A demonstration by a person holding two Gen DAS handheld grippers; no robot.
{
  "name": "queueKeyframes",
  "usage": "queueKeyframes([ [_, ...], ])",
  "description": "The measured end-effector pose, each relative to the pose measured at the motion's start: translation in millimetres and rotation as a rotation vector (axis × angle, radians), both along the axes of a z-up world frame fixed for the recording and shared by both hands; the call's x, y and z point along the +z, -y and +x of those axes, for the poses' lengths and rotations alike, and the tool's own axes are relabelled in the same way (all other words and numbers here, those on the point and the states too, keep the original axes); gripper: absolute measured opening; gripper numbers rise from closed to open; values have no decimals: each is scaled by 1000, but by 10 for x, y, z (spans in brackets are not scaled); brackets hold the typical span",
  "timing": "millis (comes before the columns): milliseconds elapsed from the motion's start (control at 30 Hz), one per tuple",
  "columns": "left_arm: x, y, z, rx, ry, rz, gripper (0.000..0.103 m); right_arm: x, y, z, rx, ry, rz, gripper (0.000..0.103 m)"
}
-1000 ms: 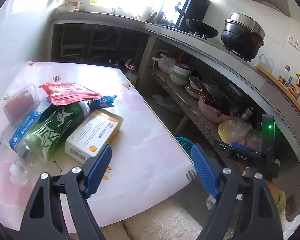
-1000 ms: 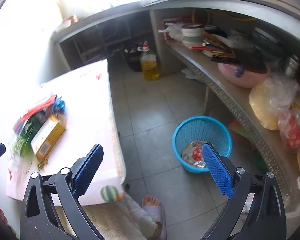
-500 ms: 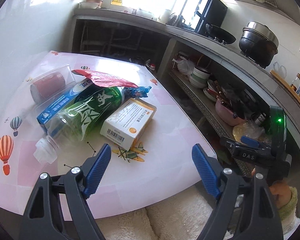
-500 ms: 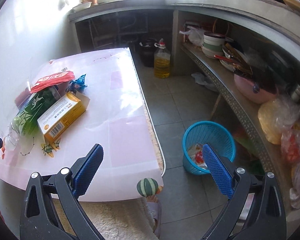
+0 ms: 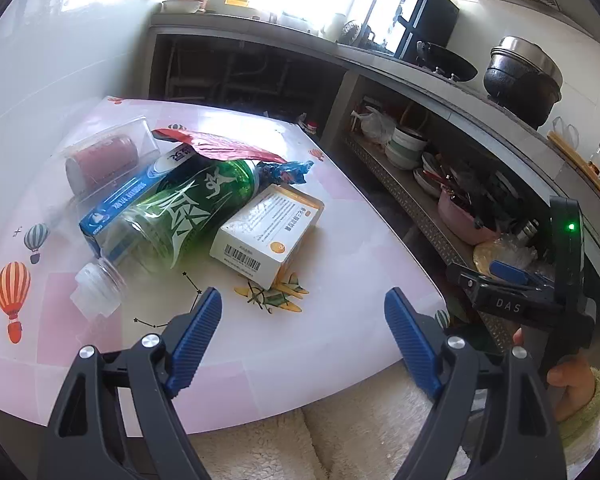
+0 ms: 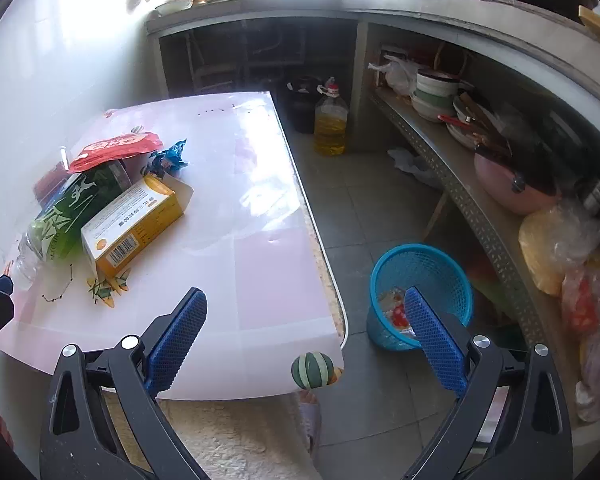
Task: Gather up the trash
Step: 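Move both open tools over the remaining trash on the table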
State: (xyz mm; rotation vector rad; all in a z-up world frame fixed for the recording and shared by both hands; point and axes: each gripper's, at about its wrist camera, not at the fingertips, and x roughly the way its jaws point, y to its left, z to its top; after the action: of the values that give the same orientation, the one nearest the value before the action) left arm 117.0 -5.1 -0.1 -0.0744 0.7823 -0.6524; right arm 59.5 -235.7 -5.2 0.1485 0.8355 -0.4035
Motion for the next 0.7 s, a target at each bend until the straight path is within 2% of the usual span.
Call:
queueKeyframes([
  [700, -36, 112, 6, -11, 12, 41, 81, 12, 97, -70, 15, 34, 59, 95],
])
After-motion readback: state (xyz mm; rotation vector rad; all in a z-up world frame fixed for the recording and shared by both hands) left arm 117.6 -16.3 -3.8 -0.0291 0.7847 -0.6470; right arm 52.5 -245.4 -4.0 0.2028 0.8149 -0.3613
